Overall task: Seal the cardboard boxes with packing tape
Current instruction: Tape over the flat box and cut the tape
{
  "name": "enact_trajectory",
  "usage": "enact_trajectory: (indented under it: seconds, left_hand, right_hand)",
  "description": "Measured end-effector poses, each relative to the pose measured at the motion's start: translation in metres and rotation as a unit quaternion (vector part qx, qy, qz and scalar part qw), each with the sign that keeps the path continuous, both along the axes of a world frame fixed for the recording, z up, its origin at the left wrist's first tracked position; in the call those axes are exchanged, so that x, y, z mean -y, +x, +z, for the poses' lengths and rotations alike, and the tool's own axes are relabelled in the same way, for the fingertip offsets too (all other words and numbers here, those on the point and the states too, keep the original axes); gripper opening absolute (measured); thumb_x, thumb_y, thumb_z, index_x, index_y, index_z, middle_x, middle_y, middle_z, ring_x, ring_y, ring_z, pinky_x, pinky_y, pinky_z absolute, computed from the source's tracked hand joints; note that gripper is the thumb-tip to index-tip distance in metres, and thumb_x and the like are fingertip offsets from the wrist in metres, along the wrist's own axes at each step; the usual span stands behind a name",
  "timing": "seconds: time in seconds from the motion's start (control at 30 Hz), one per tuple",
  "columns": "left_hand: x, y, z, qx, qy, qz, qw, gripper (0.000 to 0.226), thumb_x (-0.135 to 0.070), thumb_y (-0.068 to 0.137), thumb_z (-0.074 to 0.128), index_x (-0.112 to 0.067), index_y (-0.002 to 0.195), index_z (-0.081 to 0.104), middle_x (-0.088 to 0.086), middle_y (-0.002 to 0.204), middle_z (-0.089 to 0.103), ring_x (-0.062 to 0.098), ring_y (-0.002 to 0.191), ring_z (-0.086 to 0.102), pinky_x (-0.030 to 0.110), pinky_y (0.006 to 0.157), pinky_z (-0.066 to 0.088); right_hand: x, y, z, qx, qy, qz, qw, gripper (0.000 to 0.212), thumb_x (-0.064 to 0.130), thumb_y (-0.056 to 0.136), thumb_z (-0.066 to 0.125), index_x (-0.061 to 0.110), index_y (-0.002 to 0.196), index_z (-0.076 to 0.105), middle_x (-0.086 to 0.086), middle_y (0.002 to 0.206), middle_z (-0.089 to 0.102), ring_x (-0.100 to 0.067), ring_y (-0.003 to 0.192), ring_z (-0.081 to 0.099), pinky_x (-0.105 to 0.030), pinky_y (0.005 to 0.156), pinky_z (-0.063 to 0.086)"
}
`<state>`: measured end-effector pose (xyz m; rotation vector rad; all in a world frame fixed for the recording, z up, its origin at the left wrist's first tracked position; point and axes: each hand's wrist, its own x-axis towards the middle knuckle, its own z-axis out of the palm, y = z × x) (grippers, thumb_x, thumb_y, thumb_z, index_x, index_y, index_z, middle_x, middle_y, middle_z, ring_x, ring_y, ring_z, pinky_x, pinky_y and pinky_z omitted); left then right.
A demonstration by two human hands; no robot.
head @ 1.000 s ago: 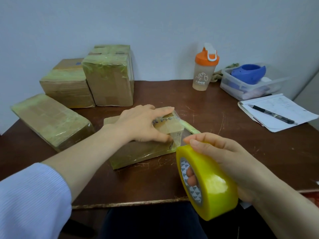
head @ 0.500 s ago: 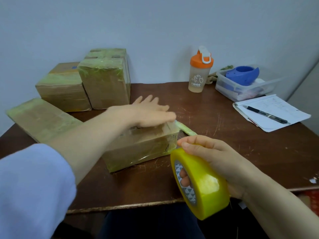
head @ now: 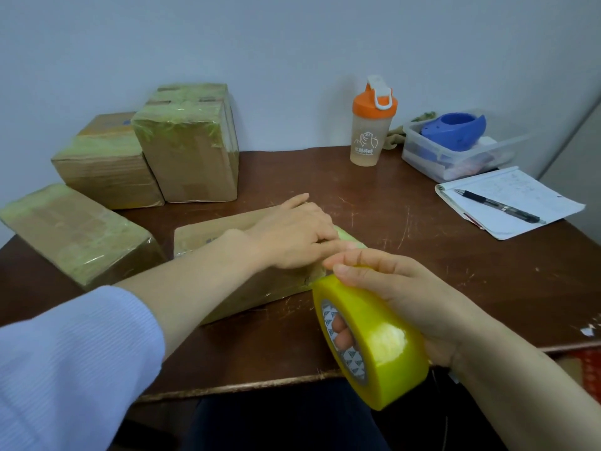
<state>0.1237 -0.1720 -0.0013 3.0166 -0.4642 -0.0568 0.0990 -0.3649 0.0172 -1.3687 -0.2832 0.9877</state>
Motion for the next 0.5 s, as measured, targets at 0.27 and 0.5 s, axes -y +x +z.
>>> enact_trajectory:
  seconds: [0.27,0.5]
  left_hand:
    - [-0.009,0.016,0.005,-0.065,-0.045,0.114,0.99,0.061,-0.063,0.093,0.02,-0.029,0.138,0.045,-0.004,0.149,0.034,0.019,0.142,0.02,0.039,0.115,0.007]
    - [-0.004,0.004,-0.001,0.07,-0.055,0.029,0.996,0.046,-0.04,0.101,0.028,-0.02,0.108,0.068,-0.003,0.117,0.064,0.014,0.124,0.048,0.031,0.115,0.014]
  right_hand:
    - [-0.001,0.001,-0.001,-0.008,0.009,0.011,1.0,0.027,0.024,0.075,0.067,0.011,0.099,0.066,-0.028,0.067,0.062,-0.033,0.052,0.062,-0.036,0.053,0.055]
    - [-0.004,0.003,0.0,0.001,0.002,0.015,1.0,0.032,0.024,0.075,0.067,0.011,0.104,0.064,-0.028,0.067,0.063,-0.034,0.052,0.063,-0.037,0.054,0.055]
